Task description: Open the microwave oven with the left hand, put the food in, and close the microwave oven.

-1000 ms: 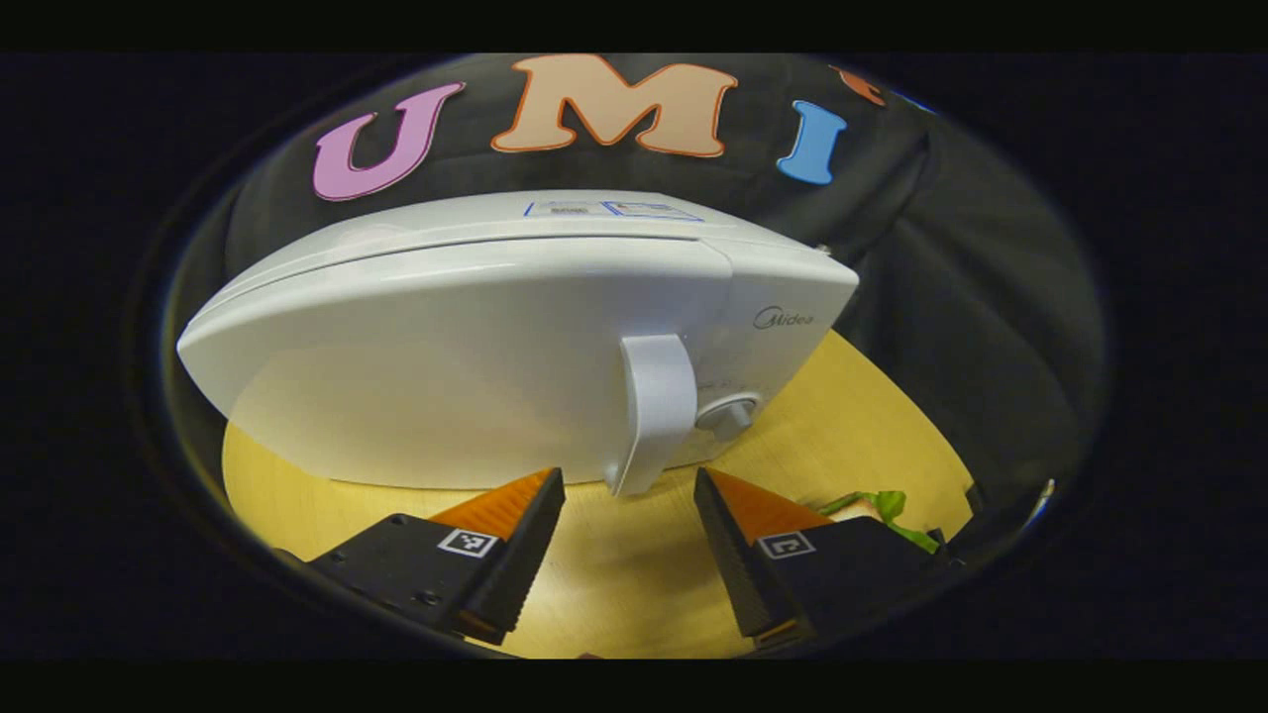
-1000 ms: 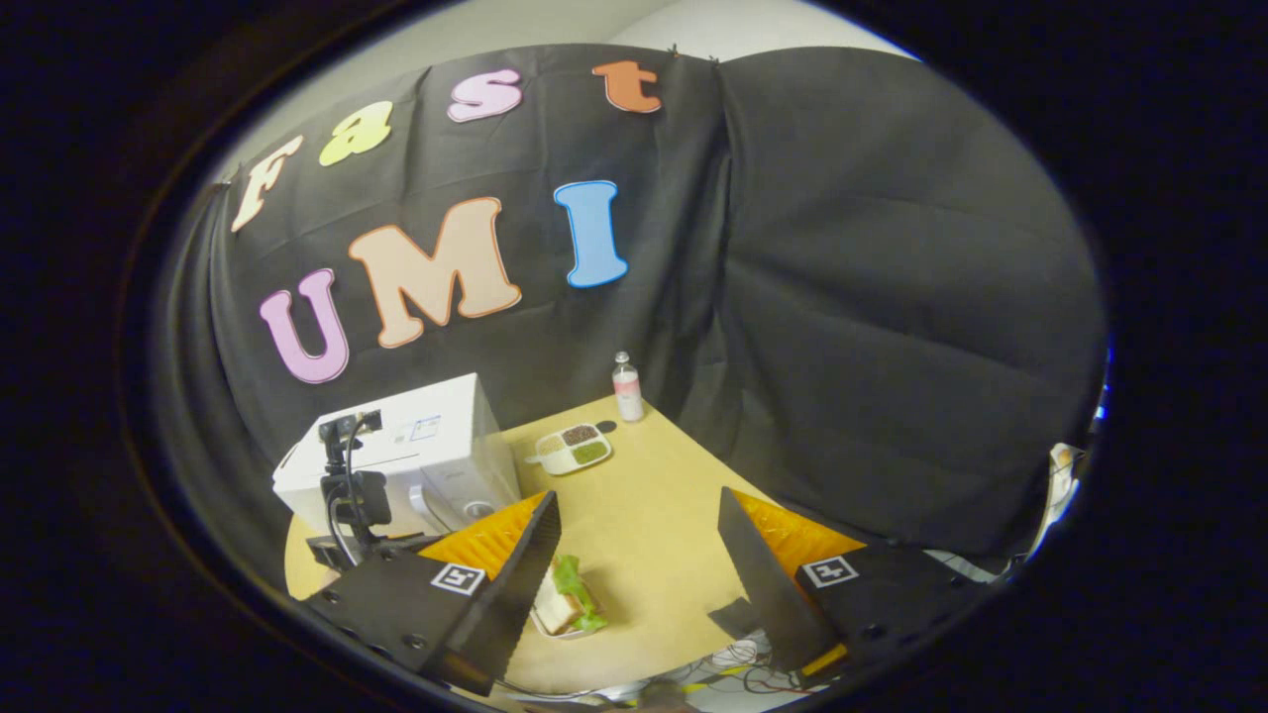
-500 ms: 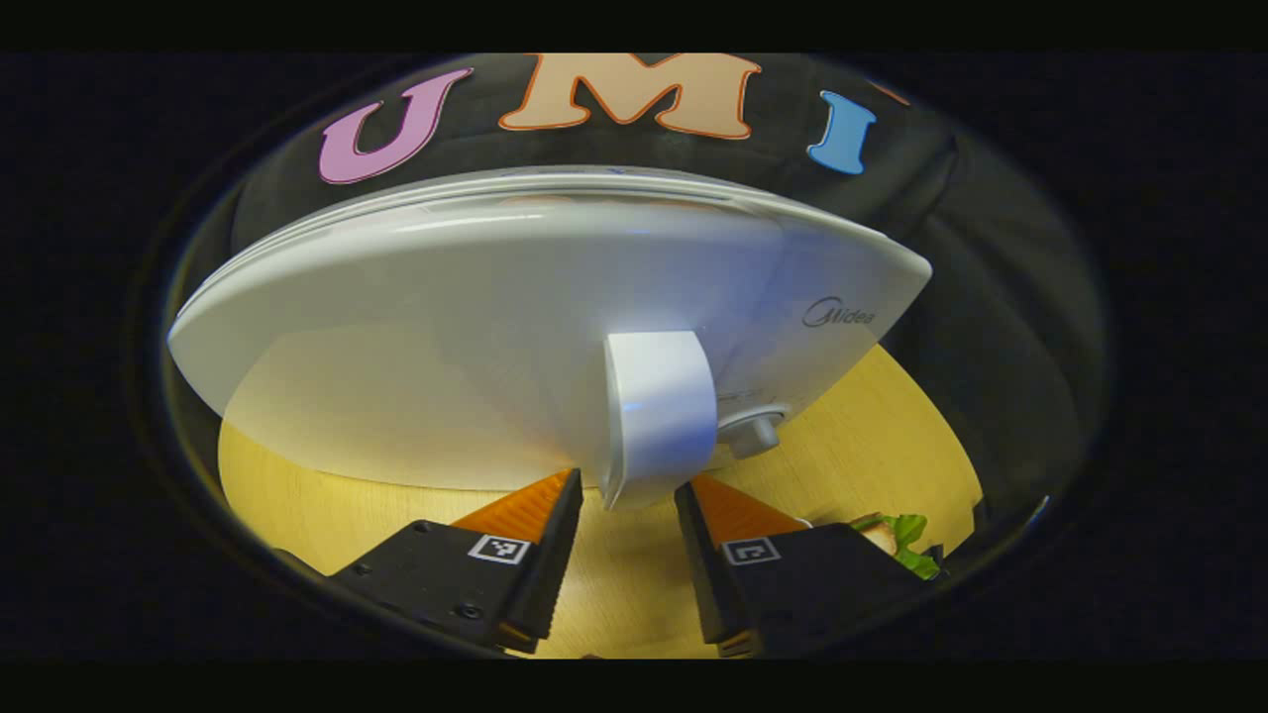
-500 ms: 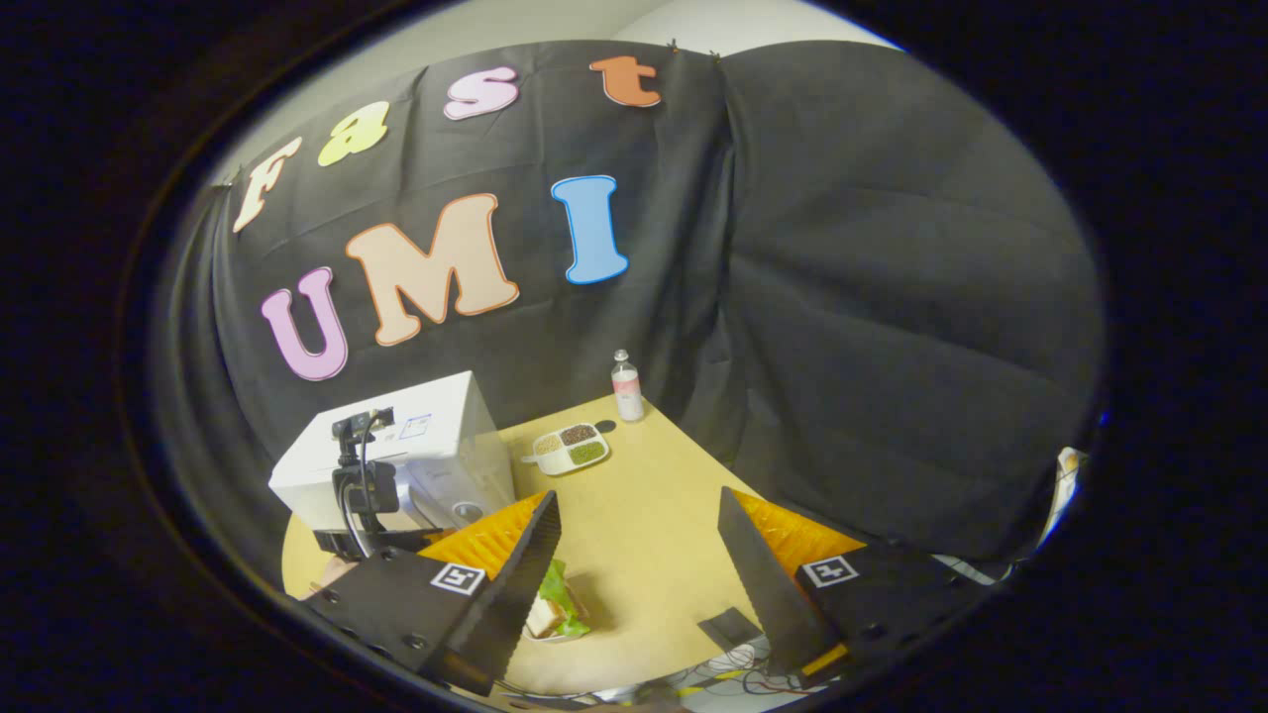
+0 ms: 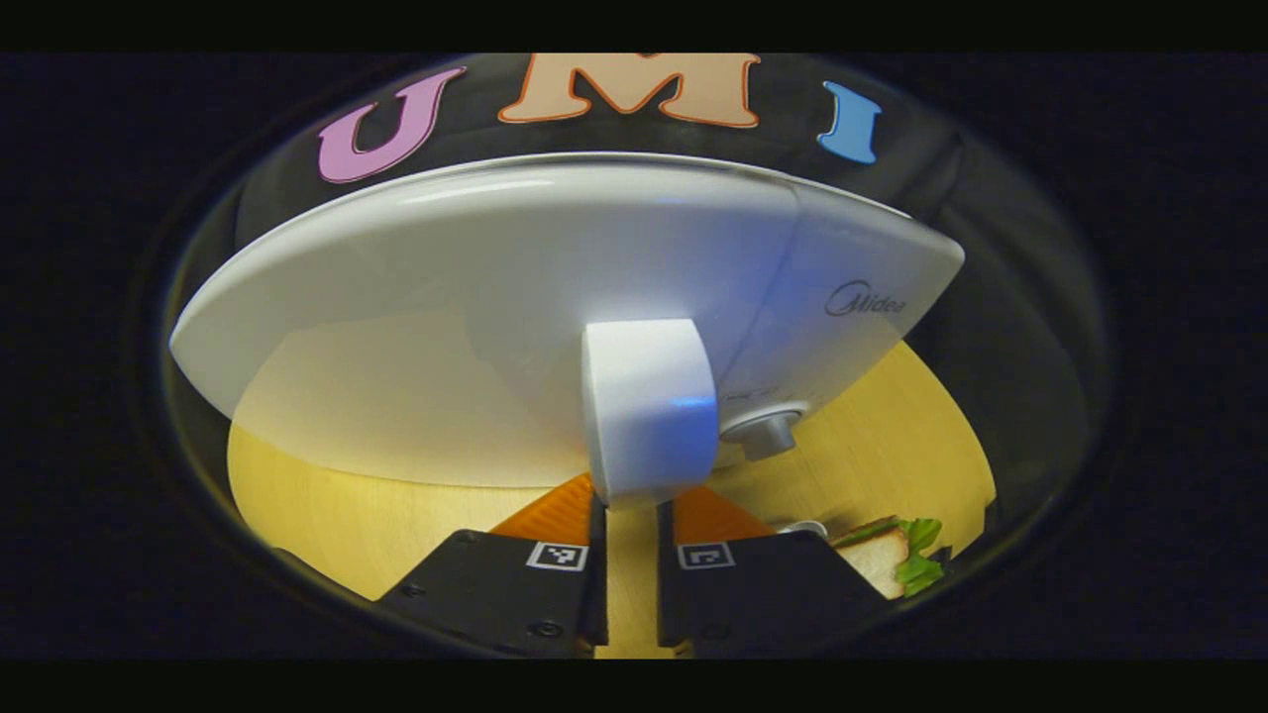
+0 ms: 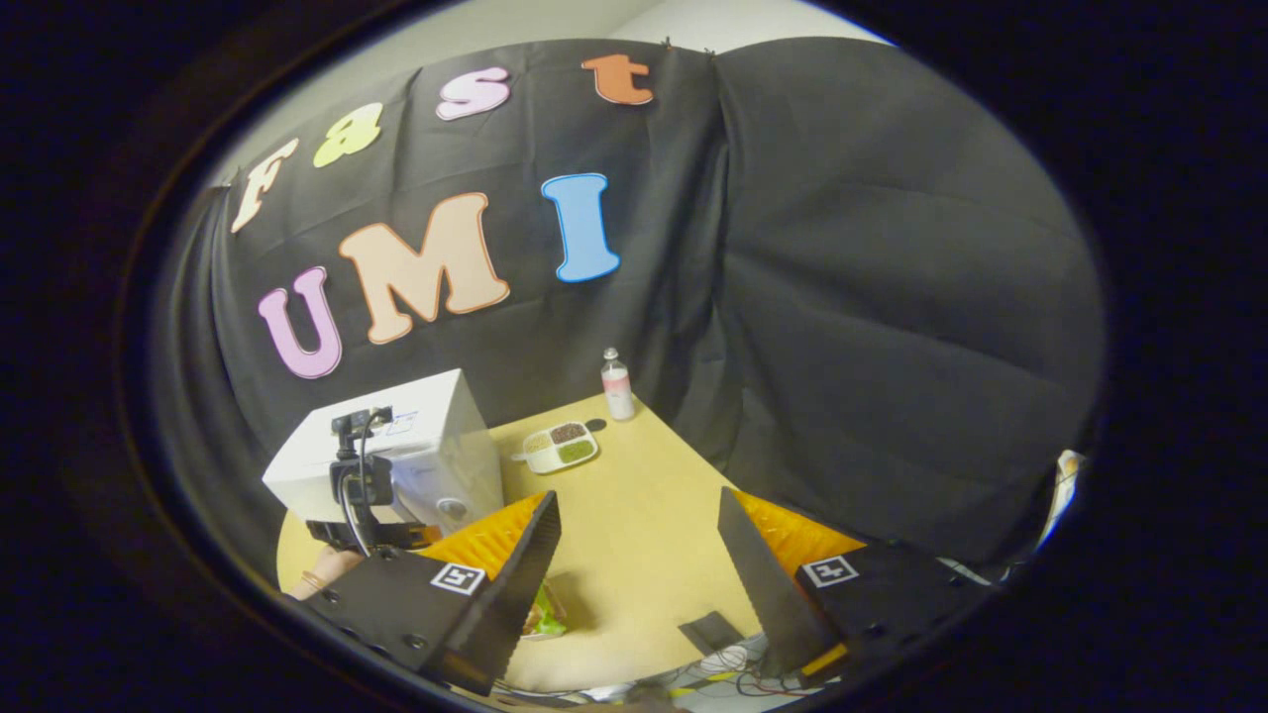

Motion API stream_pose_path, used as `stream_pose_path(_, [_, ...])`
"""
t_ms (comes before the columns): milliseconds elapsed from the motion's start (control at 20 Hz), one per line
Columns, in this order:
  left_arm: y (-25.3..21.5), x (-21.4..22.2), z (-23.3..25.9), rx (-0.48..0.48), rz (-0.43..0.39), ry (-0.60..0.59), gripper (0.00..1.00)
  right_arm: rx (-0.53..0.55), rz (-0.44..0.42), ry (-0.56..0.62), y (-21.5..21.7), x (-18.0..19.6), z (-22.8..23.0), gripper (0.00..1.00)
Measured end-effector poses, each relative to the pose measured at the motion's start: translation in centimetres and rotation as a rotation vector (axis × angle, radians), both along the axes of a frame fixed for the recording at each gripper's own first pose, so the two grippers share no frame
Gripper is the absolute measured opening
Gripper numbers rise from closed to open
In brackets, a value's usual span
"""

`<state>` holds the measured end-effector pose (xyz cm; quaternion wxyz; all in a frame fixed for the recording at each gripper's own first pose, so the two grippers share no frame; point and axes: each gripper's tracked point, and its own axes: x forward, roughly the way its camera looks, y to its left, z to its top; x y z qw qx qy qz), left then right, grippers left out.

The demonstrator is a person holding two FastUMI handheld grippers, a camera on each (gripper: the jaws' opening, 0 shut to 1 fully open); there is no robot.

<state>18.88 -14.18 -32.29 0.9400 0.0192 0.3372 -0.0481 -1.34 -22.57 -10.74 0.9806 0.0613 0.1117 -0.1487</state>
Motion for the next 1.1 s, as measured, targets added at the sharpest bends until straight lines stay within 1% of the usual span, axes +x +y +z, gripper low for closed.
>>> stream_pose_path(50, [-0.1, 0.0, 0.1, 0.003, -0.018, -0.002, 0.18, 0.002, -0.003, 0.0, -0.2, -0.2, 0.0, 1.0])
stream_pose_path(100, [-0.1, -0.1, 0.0, 0.011, -0.033, 0.001, 0.17, 0.006, -0.003, 0.002, -0.5, -0.3, -0.2, 1.0])
stream_pose_path(200, [-0.1, -0.1, 0.0, 0.012, -0.028, -0.001, 0.16, 0.017, 0.002, 0.009, -0.6, -0.5, -0.7, 0.99])
stream_pose_path(250, [0.0, -0.1, 0.0, 0.007, -0.016, -0.007, 0.14, 0.021, 0.006, 0.01, -0.7, -0.6, -0.8, 0.92])
stream_pose_path(300, [0.0, -0.1, 0.1, -0.001, -0.004, -0.014, 0.13, 0.022, 0.01, 0.009, -0.7, -0.8, -0.8, 0.99])
stream_pose_path(350, [0.0, -0.1, 0.1, -0.002, -0.001, -0.017, 0.11, 0.022, 0.014, 0.009, -0.7, -0.8, -0.9, 0.92])
stream_pose_path(550, [0.0, -0.1, 0.1, 0.003, -0.012, -0.041, 0.05, 0.03, 0.04, 0.013, -0.8, -1.5, -1.5, 0.92])
stream_pose_path(650, [0.0, -0.1, 0.2, -0.008, 0.009, -0.058, 0.04, 0.028, 0.053, 0.02, -0.9, -1.8, -1.9, 0.92])
stream_pose_path(700, [0.0, -0.2, 0.2, -0.014, 0.014, -0.063, 0.02, 0.029, 0.059, 0.025, -1.0, -2.1, -2.2, 0.92])
stream_pose_path(850, [0.0, -0.2, 0.4, -0.026, 0.019, -0.094, 0.02, 0.021, 0.082, 0.041, -1.1, -2.6, -2.9, 0.92])
stream_pose_path(900, [0.0, -0.2, 0.4, -0.023, 0.018, -0.107, 0.02, 0.015, 0.086, 0.05, -1.2, -2.8, -3.3, 0.99])
stream_pose_path(1000, [0.0, -0.3, 0.4, -0.019, 0.014, -0.117, 0.01, 0.006, 0.086, 0.058, -1.3, -3.1, -3.4, 0.99])
stream_pose_path(1100, [0.0, -0.7, 0.4, -0.021, 0.011, -0.118, 0.02, 0.006, 0.09, 0.038, -1.0, -3.1, -2.8, 0.99])
